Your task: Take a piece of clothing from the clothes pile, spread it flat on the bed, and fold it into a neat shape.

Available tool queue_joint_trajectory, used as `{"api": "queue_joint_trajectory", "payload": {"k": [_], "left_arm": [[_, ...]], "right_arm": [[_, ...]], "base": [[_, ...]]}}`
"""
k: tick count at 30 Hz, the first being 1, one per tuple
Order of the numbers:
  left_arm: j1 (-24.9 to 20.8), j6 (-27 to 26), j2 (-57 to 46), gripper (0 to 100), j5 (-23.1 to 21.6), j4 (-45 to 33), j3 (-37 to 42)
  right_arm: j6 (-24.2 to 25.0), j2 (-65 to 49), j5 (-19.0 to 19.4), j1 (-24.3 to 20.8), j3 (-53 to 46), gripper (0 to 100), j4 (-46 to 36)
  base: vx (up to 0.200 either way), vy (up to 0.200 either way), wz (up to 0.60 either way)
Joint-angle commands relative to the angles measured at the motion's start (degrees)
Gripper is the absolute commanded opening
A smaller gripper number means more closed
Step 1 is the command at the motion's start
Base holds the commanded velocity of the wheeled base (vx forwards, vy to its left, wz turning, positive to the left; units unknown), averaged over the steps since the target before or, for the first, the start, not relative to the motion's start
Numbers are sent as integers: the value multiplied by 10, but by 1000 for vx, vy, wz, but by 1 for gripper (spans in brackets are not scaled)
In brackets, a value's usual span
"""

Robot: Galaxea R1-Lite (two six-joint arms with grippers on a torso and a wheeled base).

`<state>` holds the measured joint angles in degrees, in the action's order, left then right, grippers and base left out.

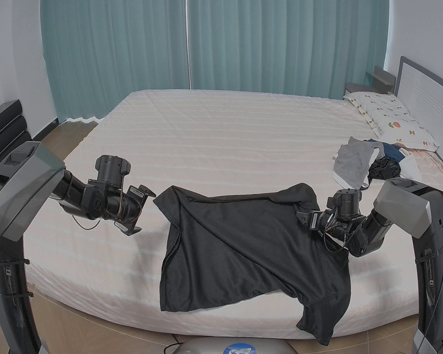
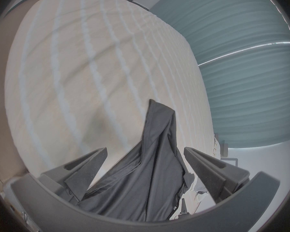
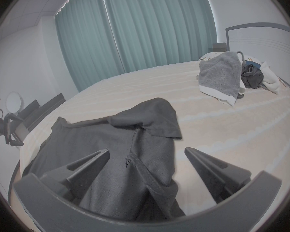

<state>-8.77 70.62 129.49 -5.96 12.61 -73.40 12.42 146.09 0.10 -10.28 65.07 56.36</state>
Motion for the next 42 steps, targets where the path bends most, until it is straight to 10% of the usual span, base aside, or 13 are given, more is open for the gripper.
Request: {"api": "queue_joint_trajectory", "payload": {"k": [1, 17, 32, 33, 42], "left_arm": [[-26, 42, -62, 100, 24, 40, 99], [-42, 72, -52, 100, 24, 246, 259], [-49, 64, -45, 100, 25, 254, 273], [-49, 63, -45, 100, 25, 255, 273], [-54, 55, -46, 100, 26, 268, 285]], "right_arm": [[-26, 33, 0, -11, 17, 0, -13], [-25, 17, 0, 81, 66, 0, -14], [9, 56, -3, 129, 96, 0, -16], [10, 55, -4, 132, 100, 100, -16], [112, 10, 8, 143, 88, 100, -20]], "base": [[0, 0, 0], [0, 0, 0], [0, 0, 0], [0, 0, 0], [0, 0, 0]]}}
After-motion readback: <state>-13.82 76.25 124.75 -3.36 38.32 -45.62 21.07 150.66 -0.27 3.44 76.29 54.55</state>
